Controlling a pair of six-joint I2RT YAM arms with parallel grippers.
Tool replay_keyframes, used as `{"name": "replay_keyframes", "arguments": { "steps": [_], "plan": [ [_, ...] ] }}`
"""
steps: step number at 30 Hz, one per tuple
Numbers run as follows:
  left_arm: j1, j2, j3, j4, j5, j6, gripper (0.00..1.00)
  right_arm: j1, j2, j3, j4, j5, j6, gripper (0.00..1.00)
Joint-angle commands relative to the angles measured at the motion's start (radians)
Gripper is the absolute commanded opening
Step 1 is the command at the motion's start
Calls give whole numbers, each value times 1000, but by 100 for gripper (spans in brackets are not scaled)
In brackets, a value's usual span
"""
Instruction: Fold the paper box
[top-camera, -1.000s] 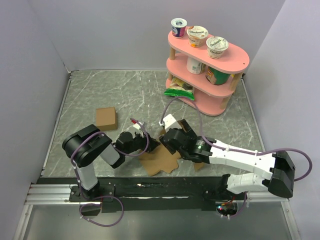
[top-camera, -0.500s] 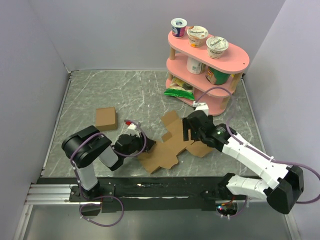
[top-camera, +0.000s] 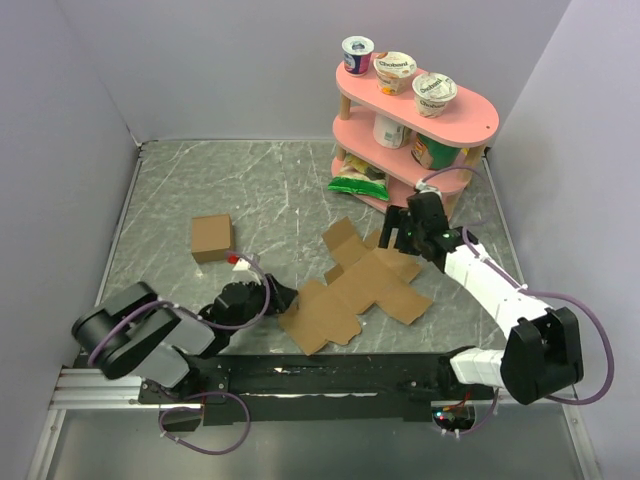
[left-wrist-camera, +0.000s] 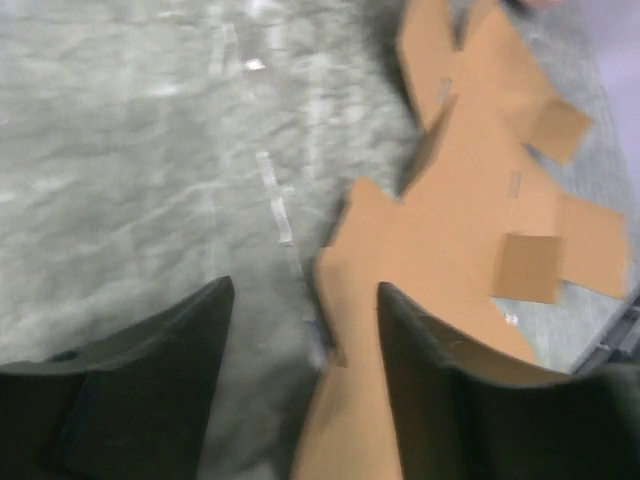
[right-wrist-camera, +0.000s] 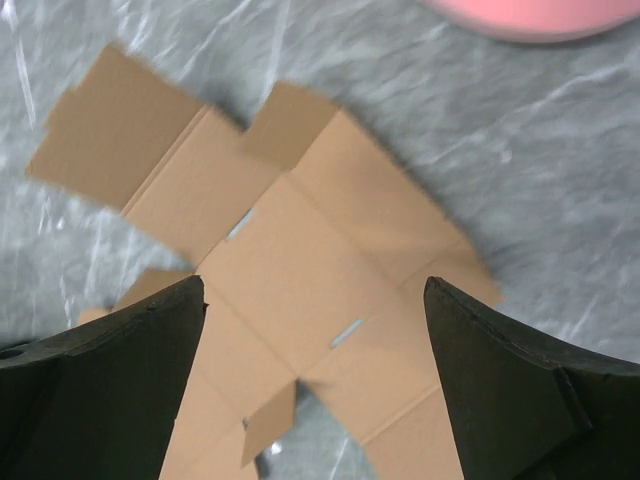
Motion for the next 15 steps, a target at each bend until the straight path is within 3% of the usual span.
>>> {"name": "replay_keyframes", "arguments": {
  "steps": [1, 5, 9, 12, 15],
  "plan": [
    [25, -120, 147, -170, 140, 51, 77, -111, 6, -33, 88, -104, -30, 96],
    [106, -126, 389, -362, 338, 224, 98, -134, -29, -74, 96, -136, -36, 96],
    [232, 50, 671, -542, 550, 375, 96, -138, -96, -126, 112, -179, -30, 96],
    [263, 280, 1020, -844, 717, 515, 99, -137, -157, -172, 134, -230, -25, 96],
    [265, 436, 1131, -902, 786, 566, 99, -138, -210, -195, 120, -244, -39, 96]
  ]
}}
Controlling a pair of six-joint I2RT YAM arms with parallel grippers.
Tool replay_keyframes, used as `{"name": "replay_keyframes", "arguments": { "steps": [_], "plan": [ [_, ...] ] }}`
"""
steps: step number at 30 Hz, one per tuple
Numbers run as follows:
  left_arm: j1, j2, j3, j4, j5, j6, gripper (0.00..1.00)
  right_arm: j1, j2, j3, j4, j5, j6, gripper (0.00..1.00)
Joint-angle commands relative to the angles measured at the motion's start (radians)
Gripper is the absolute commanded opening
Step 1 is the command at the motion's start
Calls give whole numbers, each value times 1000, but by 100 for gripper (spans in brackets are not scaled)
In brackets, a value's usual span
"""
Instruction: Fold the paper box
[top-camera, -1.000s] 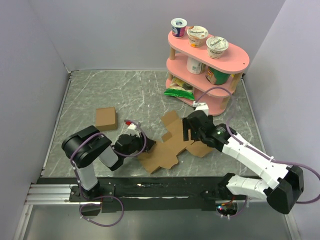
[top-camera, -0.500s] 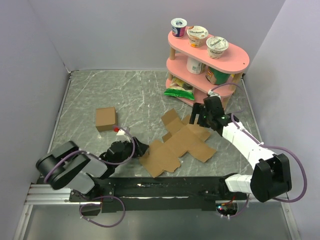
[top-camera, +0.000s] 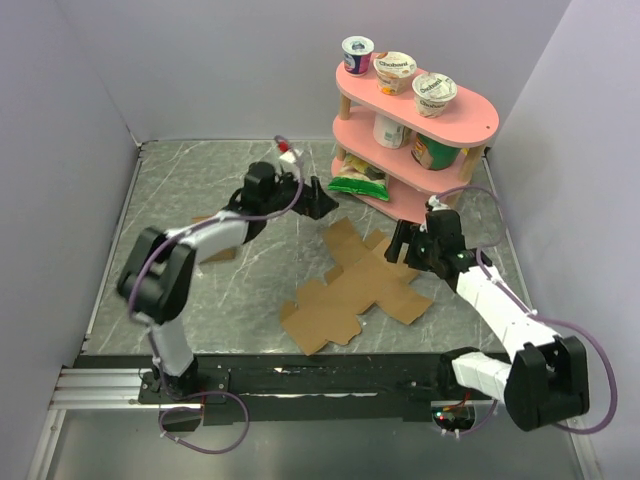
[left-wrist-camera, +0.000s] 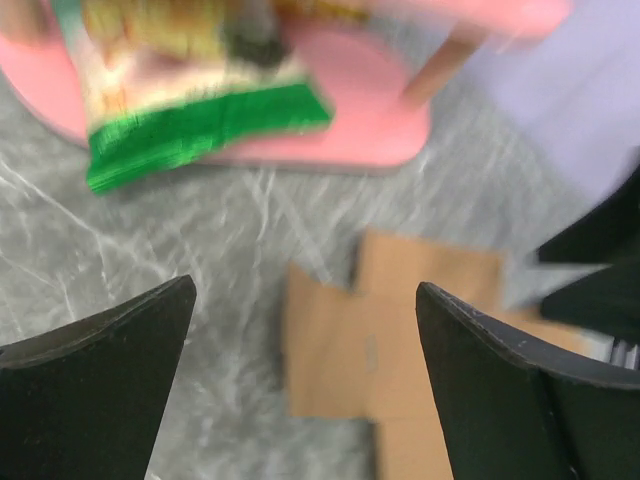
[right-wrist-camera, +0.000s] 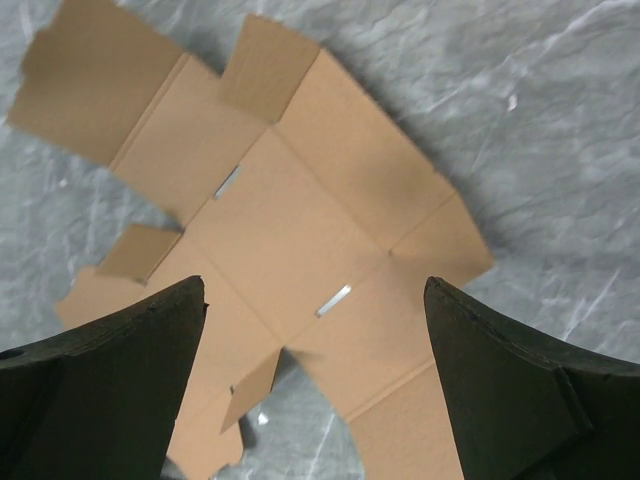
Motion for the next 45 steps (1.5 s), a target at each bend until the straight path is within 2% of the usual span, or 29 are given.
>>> {"name": "replay_keyframes", "arguments": {
  "steps": [1, 6, 11, 14, 17, 18, 20, 21, 23, 24, 26, 27, 28, 30, 31, 32, 35, 39, 45],
  "plan": [
    [3, 202, 142, -276, 251, 163, 99, -2, -99, -19, 24, -53, -28, 96],
    [-4, 308, 303, -405, 218, 228, 99, -2, -175, -25, -23, -66, -52, 96],
    [-29, 369, 326, -382, 244, 210, 99, -2, -225, -42, -32, -78, -57, 96],
    [-46, 417, 380, -412, 227, 217, 94, -2, -231, -45, -36, -89, -56, 96],
    [-59, 435, 408, -409, 224, 208, 78, -1, -243, -50, -45, -98, -46, 95],
    [-63, 435, 411, -402, 232, 207, 64, -1, -248, -53, -49, -103, -40, 95],
    [-75, 420, 392, -374, 245, 219, 49, -1, -264, -58, -48, -122, -10, 94],
    [-78, 406, 345, -353, 244, 219, 35, -1, -271, -64, -46, -136, 7, 94],
    [-84, 343, 267, -238, 223, 210, 25, -1, -281, -73, -23, -176, 67, 93],
    [-84, 317, 175, -186, 207, 207, 21, 4, -284, -82, -17, -184, 95, 93],
    [-84, 213, 63, -7, 154, 197, 21, 13, -288, -93, 29, -198, 191, 92],
    [-86, 172, -65, 64, 132, 190, 19, 19, -291, -110, 55, -195, 232, 92],
    [-92, 80, -136, 229, 94, 191, 17, 40, -294, -120, 84, -193, 324, 92],
    [-130, -17, -330, 354, -67, 222, 17, 62, -307, -159, 193, -158, 459, 92],
    [-144, -98, -383, 408, -118, 236, 17, 89, -314, -171, 223, -137, 504, 91],
    [-170, -134, -429, 473, -226, 243, 17, 99, -317, -182, 292, -109, 542, 92],
    [-208, -247, -613, 599, -410, 279, 17, 126, -286, -210, 406, -61, 691, 92],
    [-250, -362, -740, 707, -578, 323, 17, 165, -161, -141, 452, -87, 822, 91],
    [-331, -396, -841, 847, -785, 412, 18, 263, -70, -84, 468, 43, 947, 93]
  ]
}}
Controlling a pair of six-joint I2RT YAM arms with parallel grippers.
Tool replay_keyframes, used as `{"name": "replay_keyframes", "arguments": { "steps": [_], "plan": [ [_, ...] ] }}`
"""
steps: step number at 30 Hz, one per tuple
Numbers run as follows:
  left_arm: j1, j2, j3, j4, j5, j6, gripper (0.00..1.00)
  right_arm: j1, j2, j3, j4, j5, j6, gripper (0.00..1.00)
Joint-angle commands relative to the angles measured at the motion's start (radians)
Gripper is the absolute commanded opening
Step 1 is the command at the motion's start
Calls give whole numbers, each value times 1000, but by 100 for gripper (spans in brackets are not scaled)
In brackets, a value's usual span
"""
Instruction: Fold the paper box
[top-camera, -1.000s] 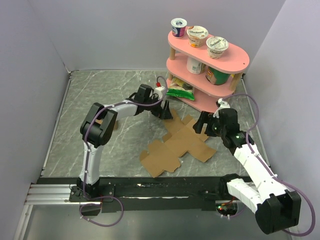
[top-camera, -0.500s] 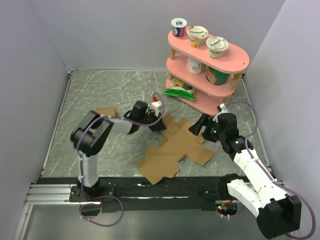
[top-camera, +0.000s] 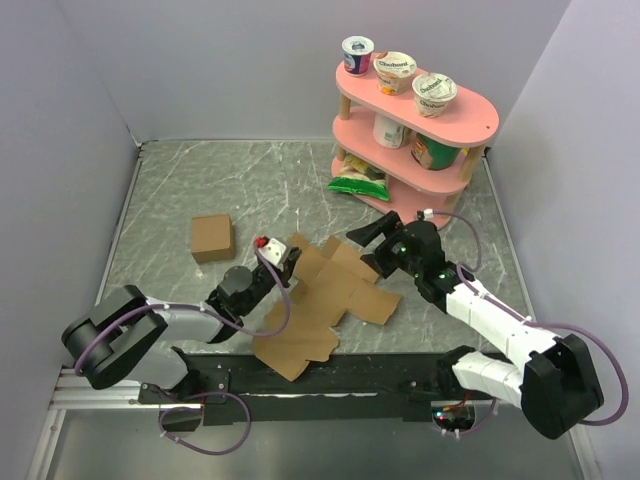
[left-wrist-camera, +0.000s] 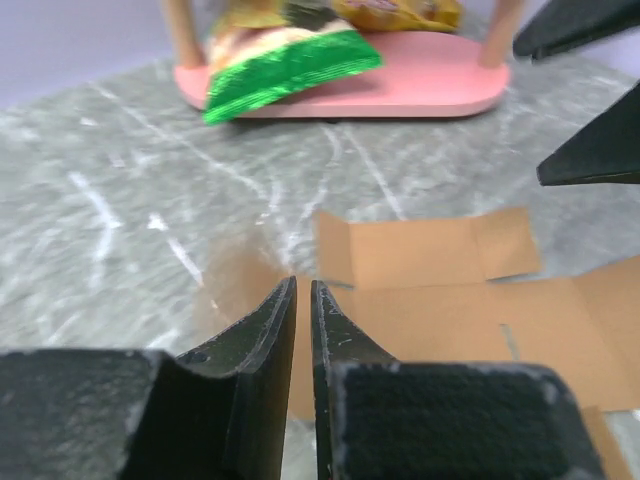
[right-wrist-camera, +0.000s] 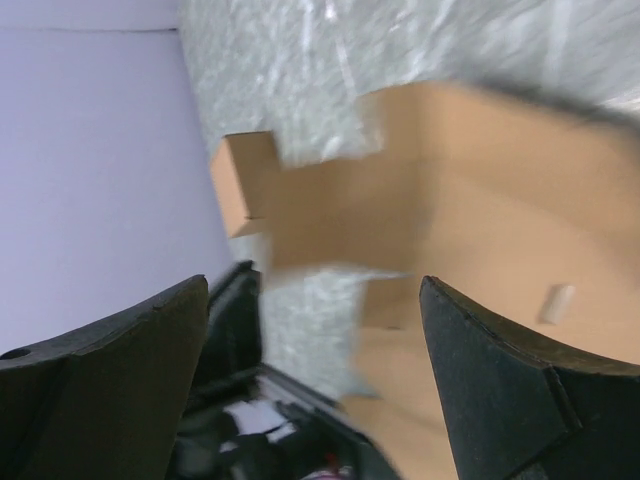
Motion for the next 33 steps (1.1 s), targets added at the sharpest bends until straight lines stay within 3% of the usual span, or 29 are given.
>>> {"name": "replay_keyframes", "arguments": {
  "steps": [1, 6, 7, 8, 9, 10, 11, 14, 16, 20, 21, 24, 33],
  "plan": [
    [-51, -24, -44, 202, -239, 98, 18, 38, 5, 46, 80, 128, 173, 94],
    [-121, -12, -71, 282, -323, 151, 16, 38, 36, -4, 133, 122, 311, 97],
    [-120, -3, -62, 238, -331, 142, 17, 38, 57, 5, 109, 116, 307, 97],
    [-121, 8, -24, 210, -351, 135, 21, 40, 63, 28, 97, 122, 296, 97],
    [-115, 31, -7, 188, -358, 103, 31, 41, 63, 37, 84, 126, 265, 97],
    [-54, 33, 11, 170, -325, 70, 50, 43, 62, 43, 69, 132, 250, 97],
    [-7, 24, 78, -20, -132, -66, 67, 43, 56, 52, 45, 137, 216, 97],
    [210, 7, 224, -263, 232, -281, 83, 41, 19, 49, -3, 171, 161, 97],
    [283, 1, 263, -315, 334, -303, 88, 41, -7, 46, -9, 172, 124, 97],
    [339, 91, 542, -693, 514, -255, 92, 41, -24, 75, -110, 179, 12, 97],
    [348, 169, 600, -881, 596, -239, 92, 41, -32, 74, -139, 177, 3, 97],
    [357, 315, 763, -1080, 669, -204, 94, 38, -65, 43, -150, 174, -11, 97],
    [357, 439, 837, -1197, 583, -158, 95, 37, -177, 14, -203, 203, -82, 96]
  ]
}}
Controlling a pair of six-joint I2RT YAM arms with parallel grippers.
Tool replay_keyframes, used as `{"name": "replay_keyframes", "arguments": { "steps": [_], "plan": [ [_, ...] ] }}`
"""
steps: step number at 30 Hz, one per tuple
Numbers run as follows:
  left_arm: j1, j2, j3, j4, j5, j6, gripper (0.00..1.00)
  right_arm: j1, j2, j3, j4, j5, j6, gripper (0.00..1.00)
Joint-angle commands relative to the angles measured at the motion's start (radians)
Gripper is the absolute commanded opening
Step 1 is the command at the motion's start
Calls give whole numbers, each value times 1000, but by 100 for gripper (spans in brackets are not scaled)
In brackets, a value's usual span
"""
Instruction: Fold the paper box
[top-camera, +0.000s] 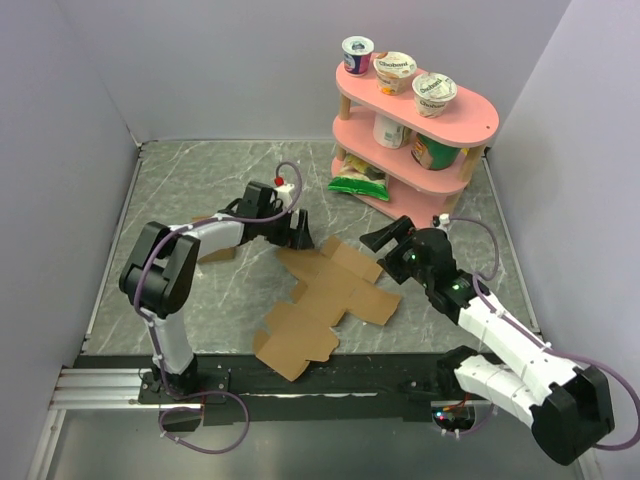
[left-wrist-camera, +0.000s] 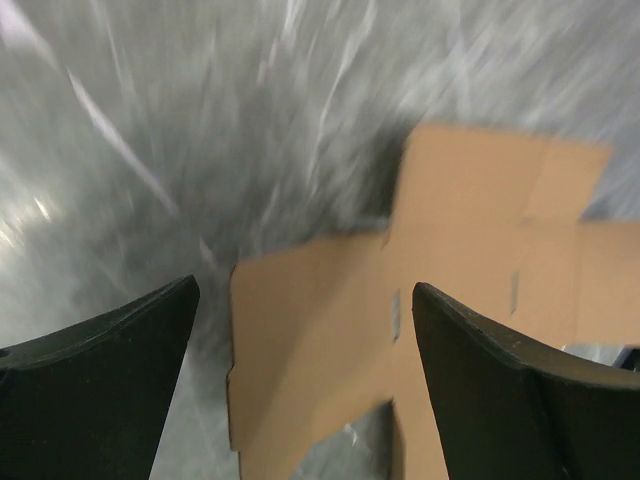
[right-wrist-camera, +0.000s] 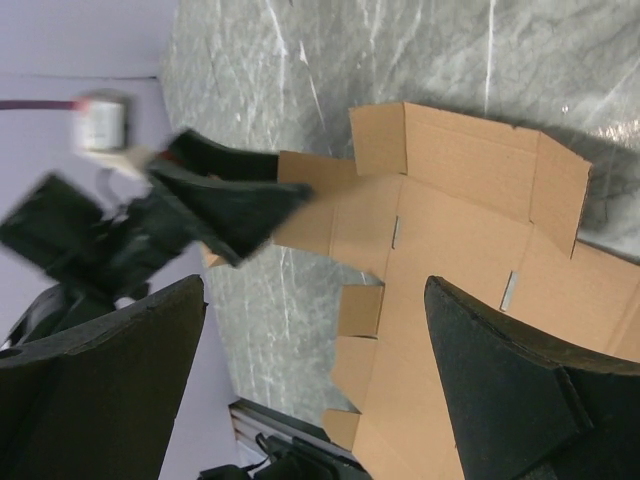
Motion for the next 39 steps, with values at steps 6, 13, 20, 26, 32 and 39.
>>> {"name": "replay_keyframes", "arguments": {
  "steps": [6, 13, 20, 26, 32, 39],
  "plan": [
    [4, 5, 17, -42, 34, 25, 91, -1, -66, -5, -17, 27, -76, 96],
    [4, 100, 76, -76, 155, 33, 46, -1, -63, 2, -28, 34, -102, 96],
    [-2, 21, -40, 120, 139, 25, 8, -1, -66, -7, -30, 48, -84, 96],
    [-51, -206, -273, 481, -50, 49, 4, -15, 30, 42, 47, -10, -66, 98],
    [-180, -401, -525, 852, -393, 125, 5, -20, 132, 163, 33, -19, 12, 98],
    [-310, -444, -672, 1111, -662, 206, 5, -21, 190, 173, 122, -101, 158, 98]
  ]
}}
